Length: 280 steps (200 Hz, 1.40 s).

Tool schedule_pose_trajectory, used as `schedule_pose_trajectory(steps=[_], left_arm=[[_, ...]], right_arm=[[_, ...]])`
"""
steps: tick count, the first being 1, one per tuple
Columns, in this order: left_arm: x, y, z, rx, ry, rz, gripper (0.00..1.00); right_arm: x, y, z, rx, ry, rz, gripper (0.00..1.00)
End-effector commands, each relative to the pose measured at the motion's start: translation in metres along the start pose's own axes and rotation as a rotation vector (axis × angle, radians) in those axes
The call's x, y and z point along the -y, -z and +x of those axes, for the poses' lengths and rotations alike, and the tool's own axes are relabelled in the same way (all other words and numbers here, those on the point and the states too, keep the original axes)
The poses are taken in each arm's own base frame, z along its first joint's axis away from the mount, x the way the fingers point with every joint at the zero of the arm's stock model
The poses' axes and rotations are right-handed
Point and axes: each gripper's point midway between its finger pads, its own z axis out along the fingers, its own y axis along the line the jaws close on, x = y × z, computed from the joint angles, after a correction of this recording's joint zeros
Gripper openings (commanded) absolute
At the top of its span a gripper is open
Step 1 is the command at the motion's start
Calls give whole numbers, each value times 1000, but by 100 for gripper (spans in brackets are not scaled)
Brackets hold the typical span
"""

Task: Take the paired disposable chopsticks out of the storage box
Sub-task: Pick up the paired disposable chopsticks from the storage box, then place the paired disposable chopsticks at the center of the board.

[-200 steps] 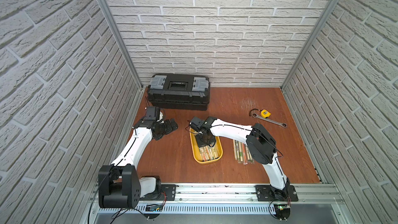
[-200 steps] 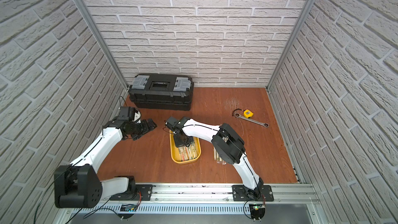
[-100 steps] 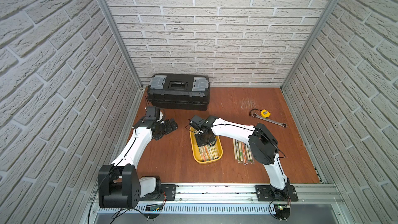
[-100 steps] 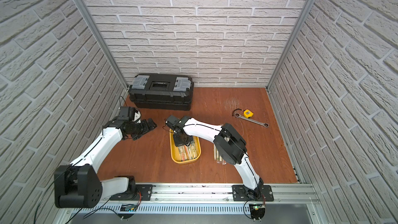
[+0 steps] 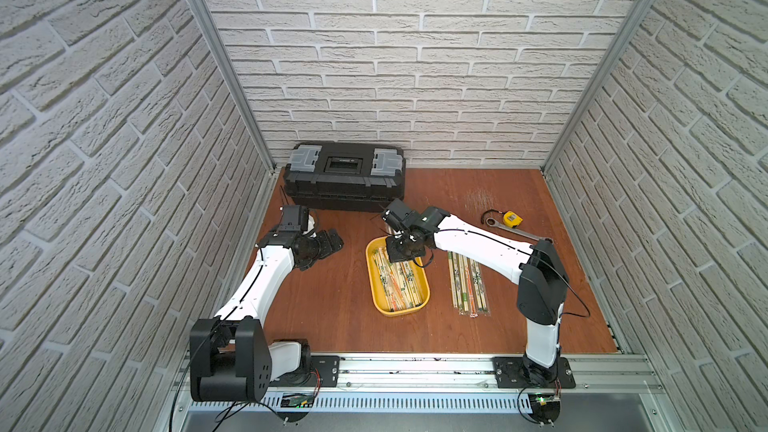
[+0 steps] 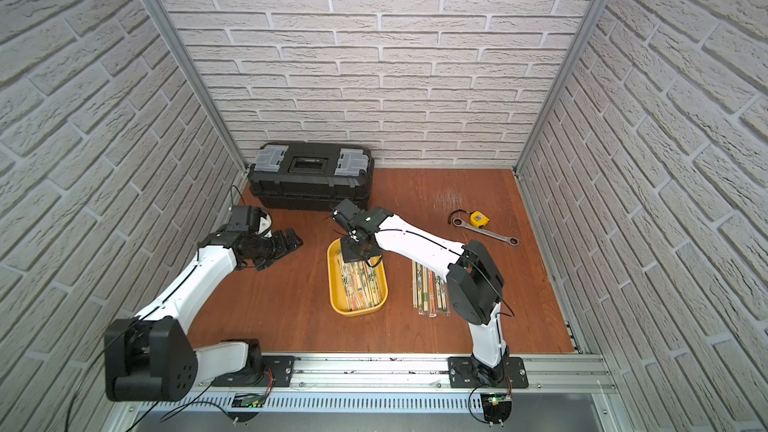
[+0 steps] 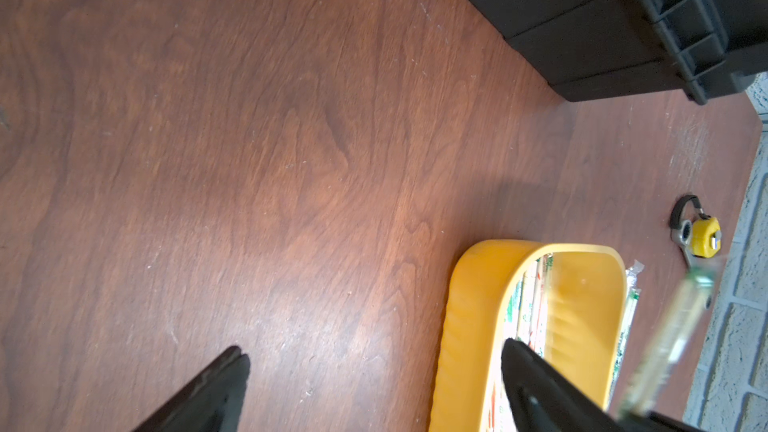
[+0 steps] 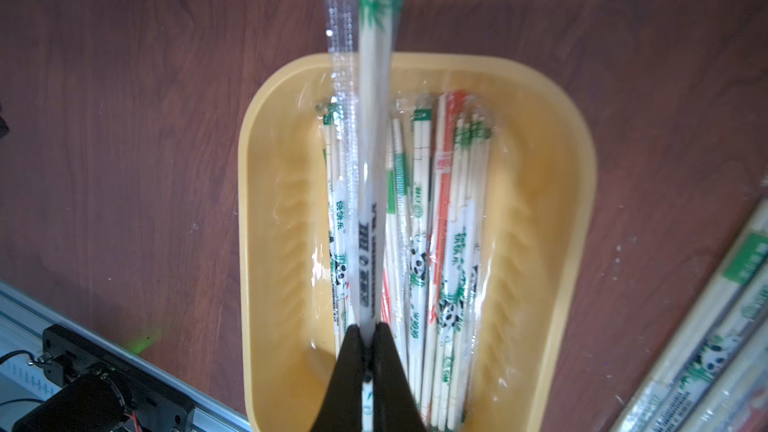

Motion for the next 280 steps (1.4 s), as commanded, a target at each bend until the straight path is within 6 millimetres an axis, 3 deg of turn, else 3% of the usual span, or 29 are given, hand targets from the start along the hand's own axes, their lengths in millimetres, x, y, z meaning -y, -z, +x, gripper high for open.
schedule_pose_trajectory(steps=[1,40,80,112,152,213,280], left_arm=[[14,10,-5,30,-21,33,98],[26,2,1,12,-47,33,98],[34,-5,6,-6,-70,26,98],[39,-7,7,-14,-83,24,98],[40,-8,9,-17,-89,20,98],[39,-9,10,-18,-89,17,98],[39,-11,12,-20,-88,19,98]], right_arm=[[22,24,-8,61,-48,6,2],[74,24,2,66,-126,65,2],[111,-3,24,6,-158,165,2],[123,-30,39,-50,-162,212,2],[133,-49,48,-92,-157,258,2],[147,-61,61,-126,-167,299,2],[156,-59,73,-136,-177,317,2]])
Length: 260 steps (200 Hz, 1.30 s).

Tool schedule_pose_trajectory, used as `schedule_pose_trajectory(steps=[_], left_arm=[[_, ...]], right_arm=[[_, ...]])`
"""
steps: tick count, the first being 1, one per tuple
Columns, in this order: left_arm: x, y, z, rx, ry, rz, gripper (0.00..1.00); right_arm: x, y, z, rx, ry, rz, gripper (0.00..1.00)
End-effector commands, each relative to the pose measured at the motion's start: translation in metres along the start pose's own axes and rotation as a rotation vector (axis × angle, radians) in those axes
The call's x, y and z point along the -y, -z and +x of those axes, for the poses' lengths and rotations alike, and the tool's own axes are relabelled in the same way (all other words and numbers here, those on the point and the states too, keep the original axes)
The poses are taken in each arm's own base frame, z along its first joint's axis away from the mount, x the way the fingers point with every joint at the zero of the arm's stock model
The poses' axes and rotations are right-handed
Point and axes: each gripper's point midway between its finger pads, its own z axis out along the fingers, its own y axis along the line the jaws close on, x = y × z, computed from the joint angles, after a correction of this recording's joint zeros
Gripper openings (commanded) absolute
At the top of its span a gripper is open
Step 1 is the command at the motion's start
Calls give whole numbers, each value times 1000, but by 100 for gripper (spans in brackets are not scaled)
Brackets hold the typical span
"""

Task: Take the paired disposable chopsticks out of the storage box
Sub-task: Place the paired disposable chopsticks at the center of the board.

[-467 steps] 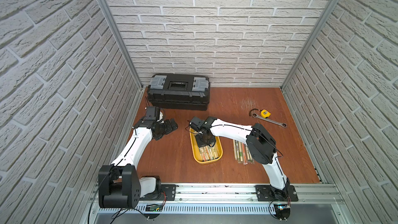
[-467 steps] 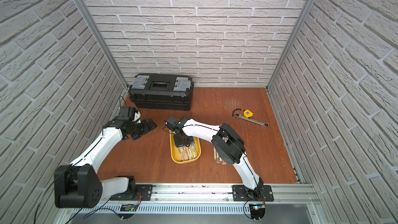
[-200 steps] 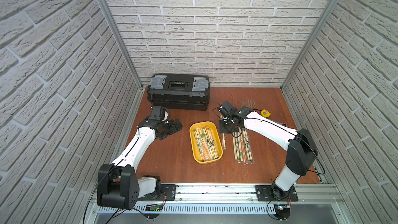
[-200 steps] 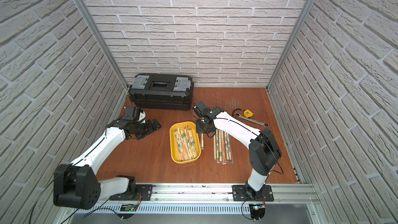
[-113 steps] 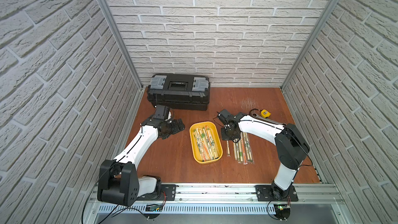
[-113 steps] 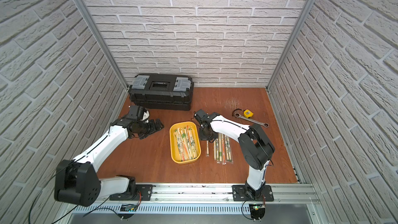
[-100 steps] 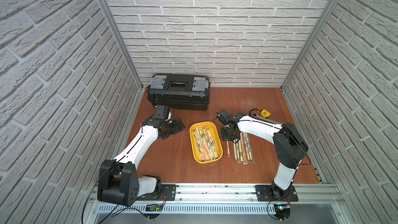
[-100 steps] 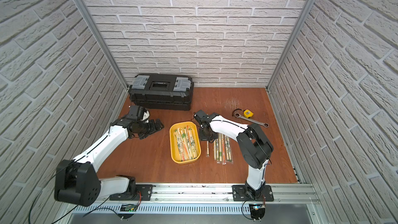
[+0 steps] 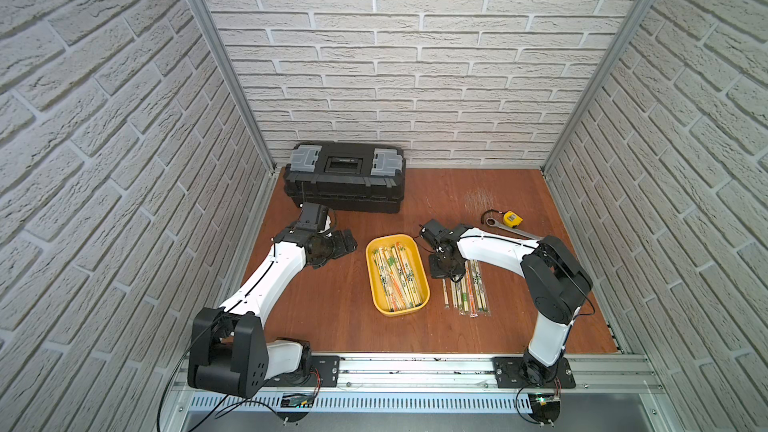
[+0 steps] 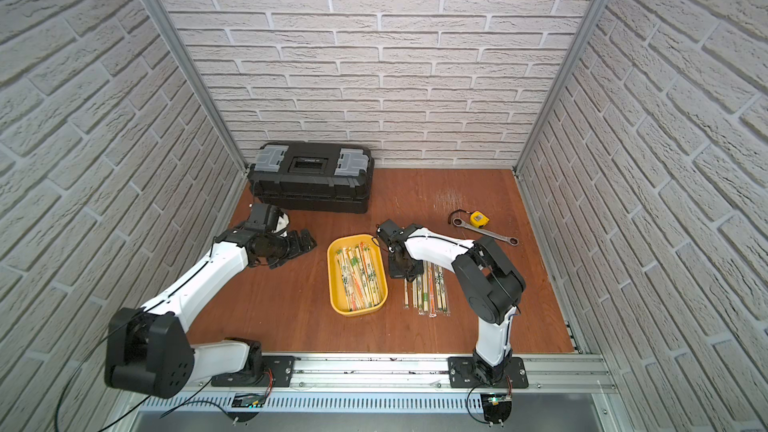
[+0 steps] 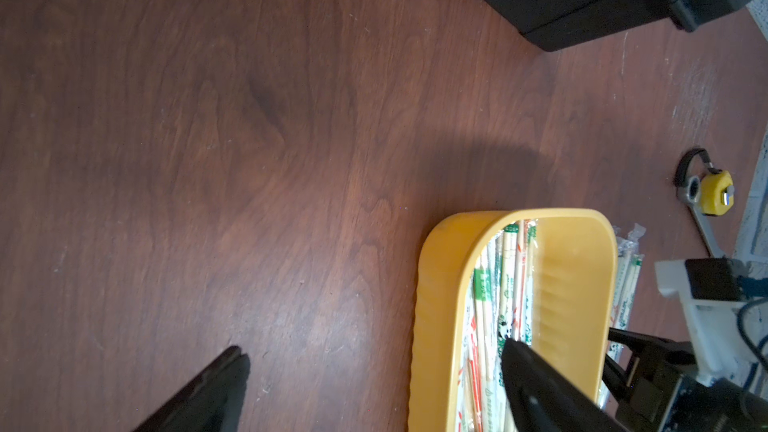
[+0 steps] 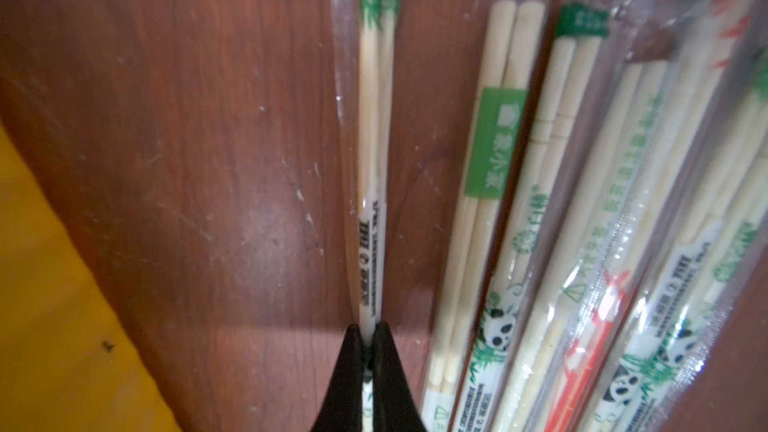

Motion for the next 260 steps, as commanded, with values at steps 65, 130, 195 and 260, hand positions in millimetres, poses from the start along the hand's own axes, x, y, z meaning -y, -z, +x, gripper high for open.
schedule_pose_trajectory(steps=[65,130,195,260], left_arm=[[5,1,-6,26,-9,7,98],[3,-1,-5,23,-9,6,98],[5,-1,-6,25,-16,10,98],[1,-1,-4,27,-19,-1,98]], right_arm=[[15,3,2,22,-27,38,2],[19,7,2,26,-32,45,2],[20,20,-3,53,-40,38,23],[5,56,-17,105,-48,-55,23]])
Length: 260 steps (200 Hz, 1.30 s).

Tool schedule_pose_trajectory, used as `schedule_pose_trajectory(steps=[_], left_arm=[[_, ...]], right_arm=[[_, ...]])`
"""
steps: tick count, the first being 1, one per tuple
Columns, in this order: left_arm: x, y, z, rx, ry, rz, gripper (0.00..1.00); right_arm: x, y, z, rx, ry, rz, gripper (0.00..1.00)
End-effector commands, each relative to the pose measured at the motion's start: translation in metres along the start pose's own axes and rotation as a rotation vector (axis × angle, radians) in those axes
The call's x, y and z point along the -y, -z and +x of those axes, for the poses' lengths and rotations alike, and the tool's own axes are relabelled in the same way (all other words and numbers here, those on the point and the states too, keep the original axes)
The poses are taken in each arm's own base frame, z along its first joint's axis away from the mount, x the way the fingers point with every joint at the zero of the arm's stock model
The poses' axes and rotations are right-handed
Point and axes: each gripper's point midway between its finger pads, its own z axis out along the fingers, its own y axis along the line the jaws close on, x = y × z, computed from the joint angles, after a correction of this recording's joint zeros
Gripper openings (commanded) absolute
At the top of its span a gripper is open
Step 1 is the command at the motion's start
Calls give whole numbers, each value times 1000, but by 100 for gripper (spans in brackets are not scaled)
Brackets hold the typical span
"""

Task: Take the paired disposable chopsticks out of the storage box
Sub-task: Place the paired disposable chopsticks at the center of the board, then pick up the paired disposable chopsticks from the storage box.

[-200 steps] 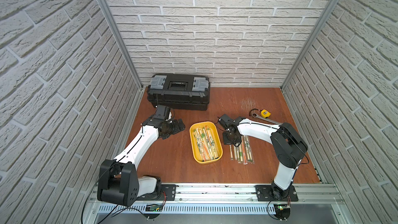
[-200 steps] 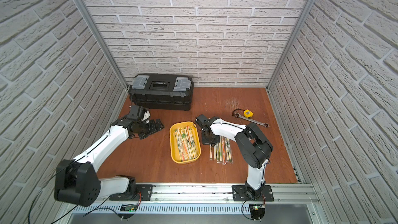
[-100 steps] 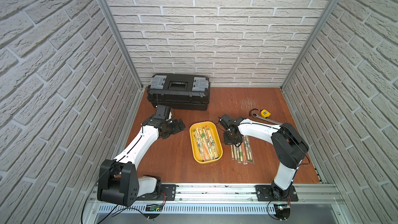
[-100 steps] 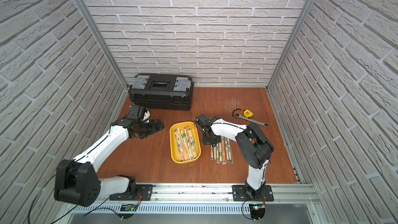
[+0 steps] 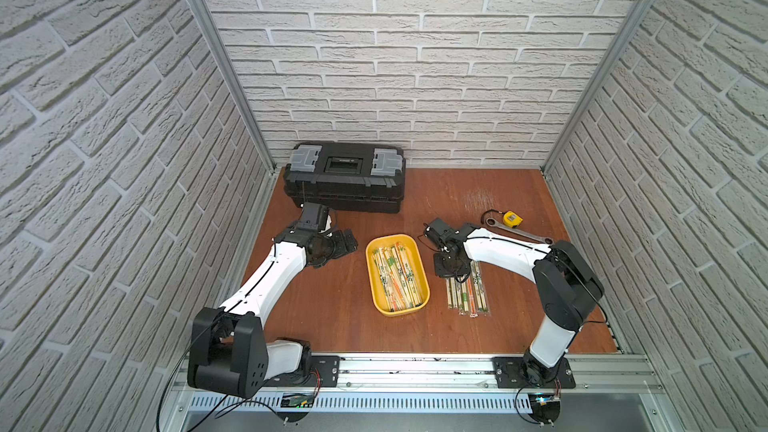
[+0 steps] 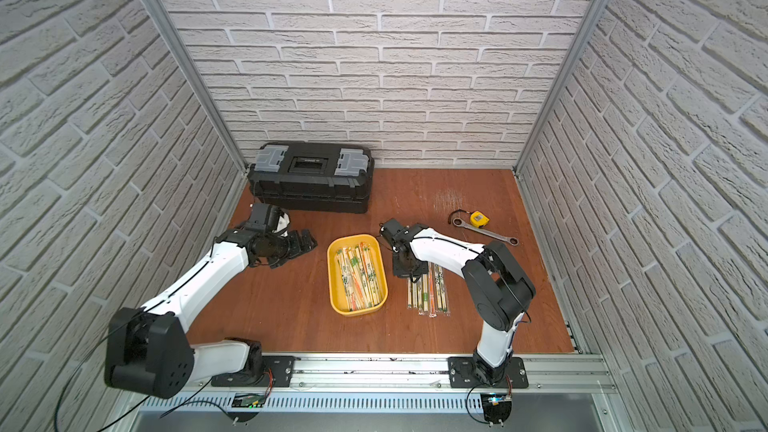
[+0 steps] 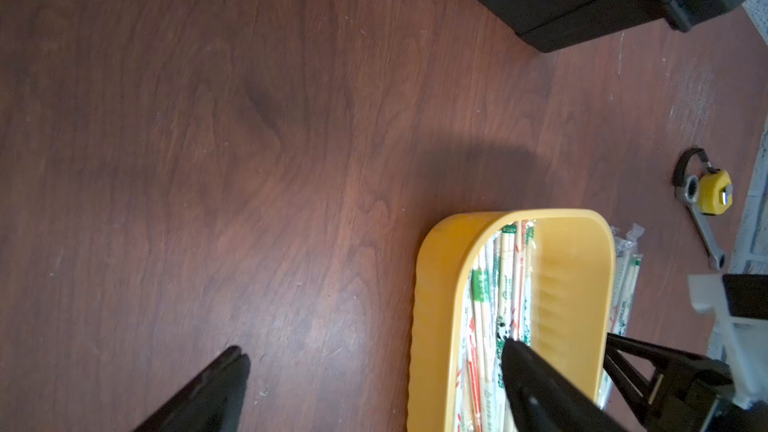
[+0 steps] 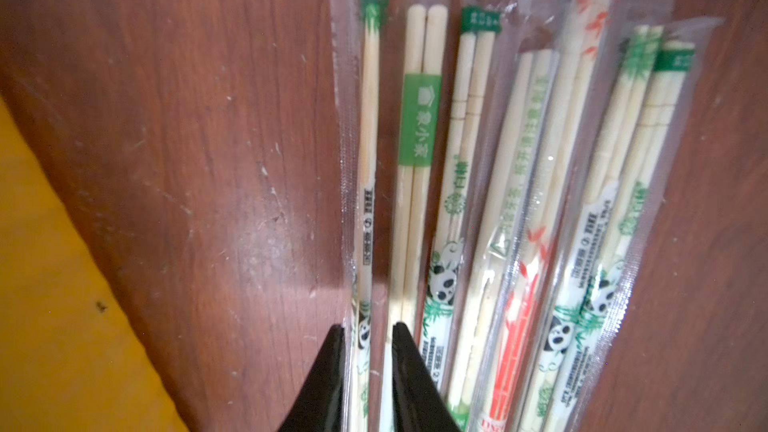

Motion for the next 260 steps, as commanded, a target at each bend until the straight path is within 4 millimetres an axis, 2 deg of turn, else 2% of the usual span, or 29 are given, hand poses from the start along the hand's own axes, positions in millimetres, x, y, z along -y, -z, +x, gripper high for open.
schedule_pose_trajectory(steps=[1,45,77,108,142,150,153,165,208,260], left_arm=[[0,0,-3,24,-16,-2,98],[-8,0,-4,30,-12,-29,98],[-18,3,-4,34,5,-51,98],[-28,6,-7,41,25,-65,98],[-35,11,-10,52,37,-69,98],[-37,11,-10,52,40,-72,98],[-37,12,-10,52,40,-71,98],[-38,12,-10,53,43,-70,98],[-39,12,-10,52,47,-60,98],[-40,11,-10,50,48,-55,98]], right_arm=[[-9,34,-17,69,-21,-73,23],[-45,71,-34,131,24,-175,23],[-78,82,-38,142,91,-209,23],[-109,67,-31,103,156,-204,23],[-133,47,-19,58,208,-198,21],[-138,48,-17,56,215,-205,21],[-139,37,-14,36,221,-188,21],[-144,30,-9,21,235,-181,20],[-151,15,-3,-8,251,-160,19],[-151,10,-3,-20,253,-146,19]])
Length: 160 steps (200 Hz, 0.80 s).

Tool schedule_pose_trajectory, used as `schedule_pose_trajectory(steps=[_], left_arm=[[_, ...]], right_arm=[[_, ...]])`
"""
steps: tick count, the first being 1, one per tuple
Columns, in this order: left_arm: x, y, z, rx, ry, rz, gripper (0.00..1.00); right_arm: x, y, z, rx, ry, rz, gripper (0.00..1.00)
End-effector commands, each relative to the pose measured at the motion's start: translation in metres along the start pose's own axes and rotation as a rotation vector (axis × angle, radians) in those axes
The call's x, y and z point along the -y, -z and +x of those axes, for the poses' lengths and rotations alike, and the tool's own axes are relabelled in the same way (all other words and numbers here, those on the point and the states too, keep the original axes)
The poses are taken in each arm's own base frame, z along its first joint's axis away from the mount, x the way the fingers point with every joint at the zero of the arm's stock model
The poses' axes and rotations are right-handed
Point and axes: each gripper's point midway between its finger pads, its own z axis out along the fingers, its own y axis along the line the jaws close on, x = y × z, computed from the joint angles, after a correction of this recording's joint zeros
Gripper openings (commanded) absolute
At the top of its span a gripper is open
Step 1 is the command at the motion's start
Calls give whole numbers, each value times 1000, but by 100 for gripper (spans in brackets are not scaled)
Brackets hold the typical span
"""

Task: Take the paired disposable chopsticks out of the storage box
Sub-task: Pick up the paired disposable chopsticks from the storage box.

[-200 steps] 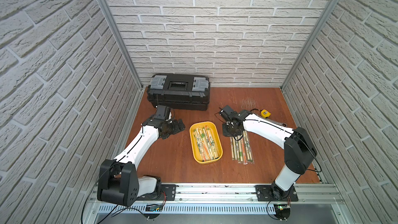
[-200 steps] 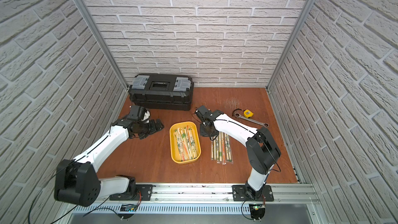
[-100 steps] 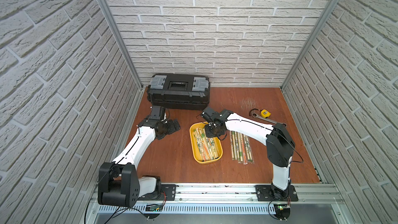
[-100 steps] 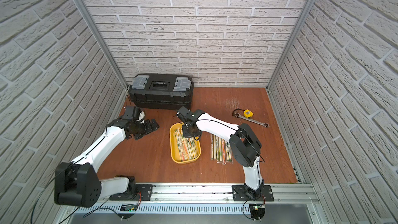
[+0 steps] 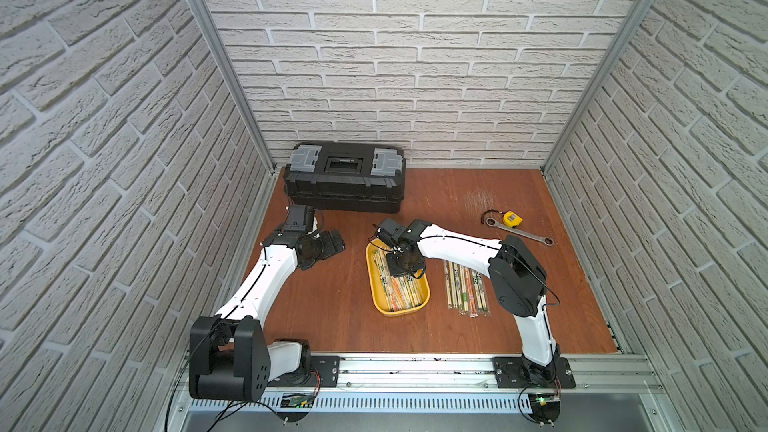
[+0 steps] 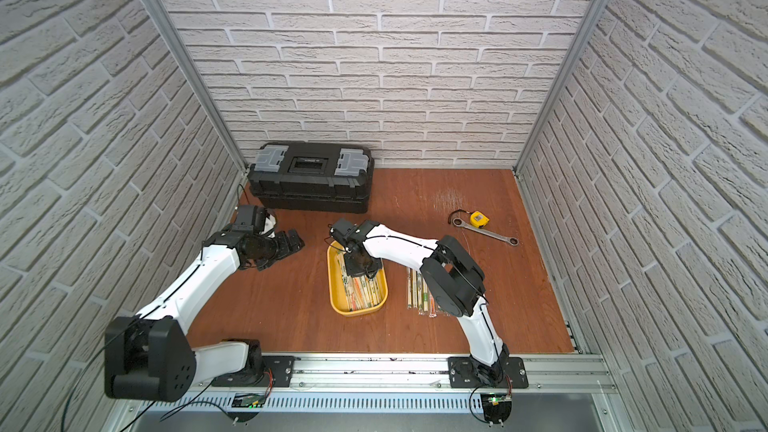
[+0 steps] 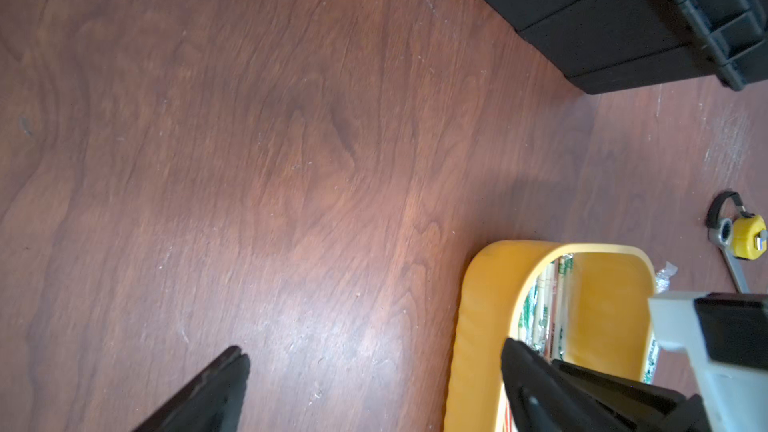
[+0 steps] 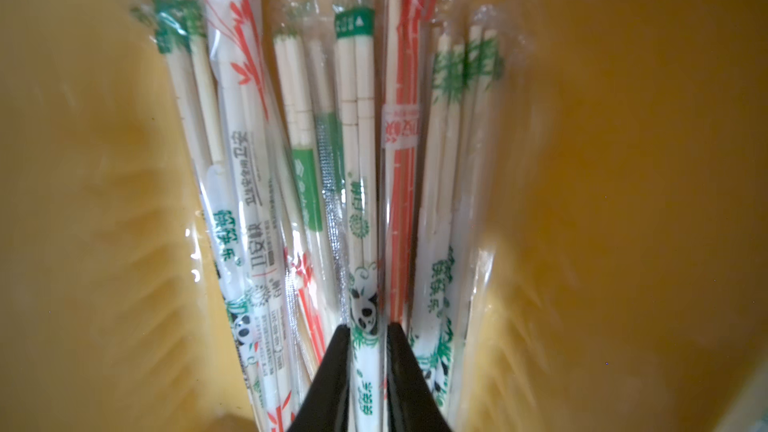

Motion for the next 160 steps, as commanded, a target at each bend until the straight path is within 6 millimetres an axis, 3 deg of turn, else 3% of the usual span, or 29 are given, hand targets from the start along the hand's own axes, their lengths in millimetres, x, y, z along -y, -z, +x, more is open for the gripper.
schedule_pose_trajectory(steps=[1,66,160], left_arm=[[-2,1,3,1,-8,9,98],[-2,-3,3,-8,-5,14,98],[-1,-4,3,-8,-2,20,98]], right_arm=[[-2,-2,1,-13,9,8,19],[-7,16,-2,15,17,-8,19],[-7,-10,5,-35,31,27,19]])
